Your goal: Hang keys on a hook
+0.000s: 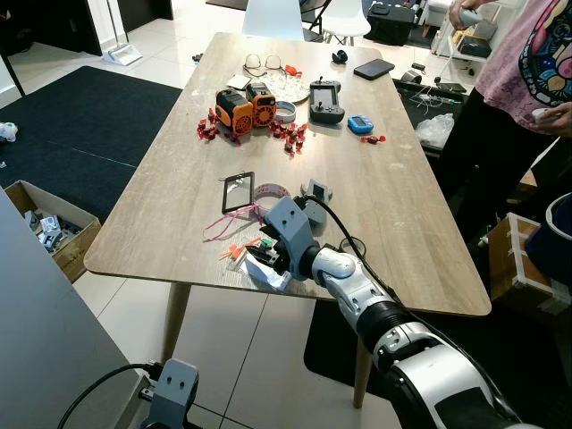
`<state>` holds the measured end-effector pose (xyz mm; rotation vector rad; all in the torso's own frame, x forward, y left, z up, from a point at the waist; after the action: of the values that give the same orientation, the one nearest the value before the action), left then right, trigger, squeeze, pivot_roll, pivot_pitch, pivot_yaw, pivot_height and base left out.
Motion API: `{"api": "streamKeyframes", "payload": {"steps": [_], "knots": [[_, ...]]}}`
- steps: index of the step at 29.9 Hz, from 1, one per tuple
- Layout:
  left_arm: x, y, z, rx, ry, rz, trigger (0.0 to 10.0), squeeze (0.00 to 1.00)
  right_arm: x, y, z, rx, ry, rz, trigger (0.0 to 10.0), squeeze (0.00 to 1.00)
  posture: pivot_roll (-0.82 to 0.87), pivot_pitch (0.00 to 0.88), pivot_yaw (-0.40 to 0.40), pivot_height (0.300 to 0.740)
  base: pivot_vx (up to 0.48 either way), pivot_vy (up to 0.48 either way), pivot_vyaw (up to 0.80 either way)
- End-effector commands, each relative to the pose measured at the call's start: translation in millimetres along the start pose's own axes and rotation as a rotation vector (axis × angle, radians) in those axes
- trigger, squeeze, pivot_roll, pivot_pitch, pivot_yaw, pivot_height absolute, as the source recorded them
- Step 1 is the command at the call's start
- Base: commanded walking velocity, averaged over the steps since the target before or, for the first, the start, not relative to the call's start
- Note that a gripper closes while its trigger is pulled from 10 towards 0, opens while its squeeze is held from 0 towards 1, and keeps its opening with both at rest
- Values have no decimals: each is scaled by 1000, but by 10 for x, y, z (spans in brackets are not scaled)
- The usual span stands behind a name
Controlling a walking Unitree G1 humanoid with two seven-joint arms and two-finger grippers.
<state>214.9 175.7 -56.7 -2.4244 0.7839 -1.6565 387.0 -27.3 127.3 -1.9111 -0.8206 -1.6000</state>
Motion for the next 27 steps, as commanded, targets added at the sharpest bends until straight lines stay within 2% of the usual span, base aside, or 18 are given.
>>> {"api": "streamKeyframes", "payload": {"steps": [1, 15, 27], "knots": [[-44, 83, -32, -22, -17, -7, 10000, 0, -140, 19, -48, 2, -42, 26, 10000, 0, 46, 126, -76, 740, 0, 0, 0], [-52, 68, -41, -24, -19, -3, 10000, 0, -232, 4, -73, 36, -95, 39, 10000, 0, 50, 128, -73, 740, 0, 0, 0], [-34, 69, -25, -24, -14, -6, 10000, 0, -54, 79, -20, -25, -38, 63, 10000, 0, 49, 137, -77, 740, 0, 0, 0]]}}
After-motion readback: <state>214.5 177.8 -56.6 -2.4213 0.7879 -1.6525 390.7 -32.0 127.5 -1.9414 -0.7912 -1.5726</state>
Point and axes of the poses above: a point about 5 cm out from each wrist's last joint towards the gripper, its own z axis pointing out of the wrist towards the gripper, its own x axis along the axis of the wrist's last joint, y = z × x, the point moved 3 cm from there along z, pointing out of the wrist towards the gripper, and after that the axes turned 15 degrees about z, right-handed, at the moved point
